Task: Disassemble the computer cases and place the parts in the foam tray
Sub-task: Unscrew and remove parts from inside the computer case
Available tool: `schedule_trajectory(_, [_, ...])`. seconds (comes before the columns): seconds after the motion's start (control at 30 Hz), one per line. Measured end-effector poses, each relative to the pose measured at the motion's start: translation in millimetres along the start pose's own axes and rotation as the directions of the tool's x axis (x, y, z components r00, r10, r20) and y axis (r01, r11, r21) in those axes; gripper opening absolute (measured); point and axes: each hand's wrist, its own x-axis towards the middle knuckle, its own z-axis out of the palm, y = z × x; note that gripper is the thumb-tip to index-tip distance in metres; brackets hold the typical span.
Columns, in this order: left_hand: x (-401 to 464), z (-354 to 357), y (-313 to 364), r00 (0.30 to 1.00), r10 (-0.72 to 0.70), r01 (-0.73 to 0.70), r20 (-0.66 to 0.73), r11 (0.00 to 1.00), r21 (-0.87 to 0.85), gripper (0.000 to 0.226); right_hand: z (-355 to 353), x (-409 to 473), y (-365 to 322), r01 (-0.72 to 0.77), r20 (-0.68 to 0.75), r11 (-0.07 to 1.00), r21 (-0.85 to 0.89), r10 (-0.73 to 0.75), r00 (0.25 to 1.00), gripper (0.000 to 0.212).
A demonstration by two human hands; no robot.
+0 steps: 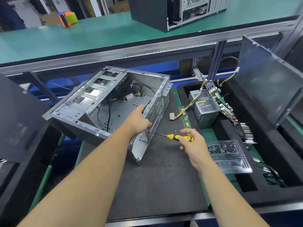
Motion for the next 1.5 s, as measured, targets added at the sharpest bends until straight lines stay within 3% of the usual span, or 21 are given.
schedule_trajectory(0.07, [-0.1, -0.1, -0.1, 1.000, 0.003, -0.003, 0.000, 1.000, 0.006, 0.059, 0.9, -0.4, -0.6, 0.004, 0.033, 1.000, 0.012, -0.004, 0.999, 0.022])
schedule_trajectory(0.13, [-0.2, -0.4, 0.2, 1.000, 0.003, -0.003, -0.002, 1.000, 0.012, 0.059, 2.5, 0.4, -3.4, -0.062, 0.046, 0.998, 0.017, 0.061, 0.997, 0.005])
schedule_trajectory(0.27, [-0.1, -0.9, 0.2, 1.000, 0.000, 0.000, 0.001, 1.000, 0.011, 0.059, 1.8, 3.4, -3.1, -0.310, 0.039, 0.951, -0.007, 0.310, 0.950, 0.040])
schedule_trajectory(0.33, [-0.3, -0.9, 0.5, 1.000, -0.003, 0.003, 0.004, 1.000, 0.012, 0.060, 1.2, 3.7, 1.2, -0.284, 0.031, 0.958, -0.043, 0.285, 0.958, 0.038])
schedule_trajectory(0.57, [-0.2, -0.8, 1.3, 1.000, -0.002, 0.002, -0.002, 1.000, 0.023, 0.058, 1.4, 0.8, 0.4, 0.007, -0.014, 0.994, -0.112, -0.008, 1.000, 0.010])
schedule_trajectory(0.8, [0.4, -0.7, 0.6, 1.000, 0.003, -0.003, 0.002, 1.000, 0.010, 0.058, -1.2, 2.1, 4.5, -0.011, 0.018, 1.000, 0.008, 0.011, 1.000, 0.022])
schedule_trajectory(0.9, [1.1, -0.5, -0.3, 1.000, 0.004, -0.004, -0.001, 1.000, 0.008, 0.059, 2.9, 3.0, 1.4, -0.105, 0.056, 0.991, 0.088, 0.100, 0.993, 0.005])
schedule_trajectory(1.0, [2.1, 0.1, -0.6, 1.000, 0.002, -0.002, -0.006, 1.000, 0.014, 0.061, 4.5, 4.0, -0.9, -0.301, 0.047, 0.954, 0.002, 0.300, 0.953, 0.028])
schedule_trajectory(1.07, [2.8, 0.3, -0.9, 1.000, 0.000, 0.000, -0.008, 1.000, 0.016, 0.061, 3.5, 3.0, 0.4, -0.343, 0.012, 0.938, -0.055, 0.344, 0.939, 0.036])
schedule_trajectory(1.37, [3.5, -0.3, -1.1, 1.000, -0.003, 0.003, -0.006, 1.000, 0.008, 0.060, 1.5, 0.3, 1.7, -0.077, -0.015, 0.995, -0.065, 0.076, 0.997, 0.014])
schedule_trajectory(1.5, [3.9, -0.1, -1.9, 1.000, 0.002, -0.002, -0.005, 1.000, 0.016, 0.060, 1.5, -2.4, 0.1, -0.004, -0.015, 1.000, -0.015, 0.004, 1.000, 0.016])
